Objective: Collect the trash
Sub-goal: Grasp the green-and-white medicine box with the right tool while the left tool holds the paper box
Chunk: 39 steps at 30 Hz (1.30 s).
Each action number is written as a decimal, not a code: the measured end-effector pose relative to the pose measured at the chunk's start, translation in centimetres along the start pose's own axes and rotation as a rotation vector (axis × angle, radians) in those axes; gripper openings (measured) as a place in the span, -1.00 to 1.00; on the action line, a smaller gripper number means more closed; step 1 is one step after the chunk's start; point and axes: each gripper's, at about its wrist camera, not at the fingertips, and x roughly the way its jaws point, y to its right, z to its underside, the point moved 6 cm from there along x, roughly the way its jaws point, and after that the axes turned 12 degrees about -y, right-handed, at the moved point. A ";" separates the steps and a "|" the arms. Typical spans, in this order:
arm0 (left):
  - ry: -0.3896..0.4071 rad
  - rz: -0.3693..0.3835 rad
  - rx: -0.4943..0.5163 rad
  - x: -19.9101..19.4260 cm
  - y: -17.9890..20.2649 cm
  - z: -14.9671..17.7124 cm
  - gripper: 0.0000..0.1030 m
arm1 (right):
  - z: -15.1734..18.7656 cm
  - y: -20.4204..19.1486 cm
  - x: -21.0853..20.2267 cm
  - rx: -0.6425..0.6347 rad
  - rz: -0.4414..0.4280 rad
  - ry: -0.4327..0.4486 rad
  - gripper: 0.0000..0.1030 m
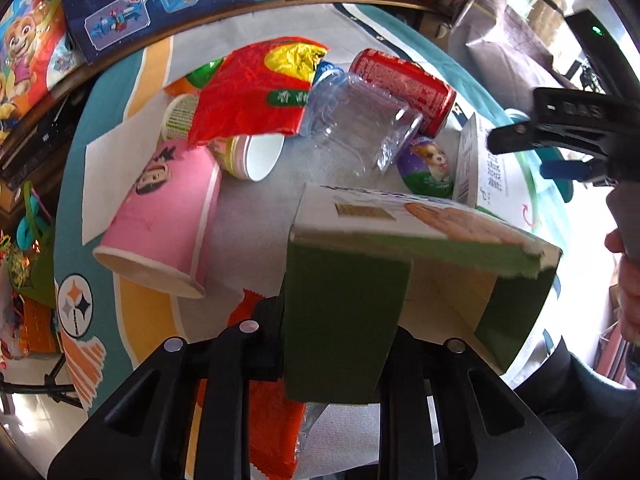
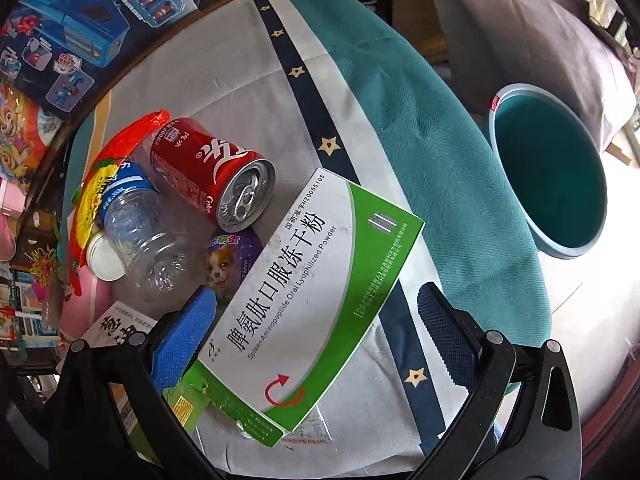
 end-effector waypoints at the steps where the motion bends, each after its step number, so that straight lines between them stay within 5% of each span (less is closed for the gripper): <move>1: -0.004 0.000 0.000 0.1 0.1 0.1 -0.56 | 0.0 -0.1 0.5 -0.001 0.003 -0.010 0.88; 9: -0.020 -0.001 0.007 0.7 0.7 -0.3 -0.43 | 0.8 0.7 2.0 -0.078 -0.009 -0.015 0.88; 16: -0.011 -0.007 0.008 0.6 1.0 -0.4 -0.45 | 1.5 4.5 -0.3 -0.083 -0.002 0.031 0.44; 18: 0.003 -0.009 0.006 0.3 1.1 -0.4 -0.73 | 1.6 5.2 -0.8 -0.089 0.003 0.044 0.37; 22: 0.042 0.014 -0.013 -1.0 1.2 -0.4 -0.92 | 1.6 5.0 -1.1 -0.132 -0.007 0.065 -0.17; 24: 0.057 0.018 -0.017 -1.7 1.2 -0.5 -0.92 | 1.6 5.2 -0.9 -0.122 -0.017 0.059 -0.17; 27: 0.048 -0.001 -0.009 -2.0 1.3 -0.4 -0.91 | 1.6 5.4 -0.8 -0.117 -0.018 0.060 0.22; 29: 0.038 -0.013 -0.009 -1.8 1.4 -0.3 -0.91 | 1.6 4.6 -0.7 -0.129 -0.030 0.055 0.23; 32: 0.045 -0.003 -0.019 -2.1 1.2 -0.3 -0.91 | 1.8 4.7 -0.5 -0.101 -0.039 0.046 0.49; 39: 0.123 -0.001 -0.074 -4.7 -0.5 -1.6 -0.91 | 1.5 3.4 0.8 -0.117 0.020 0.034 0.50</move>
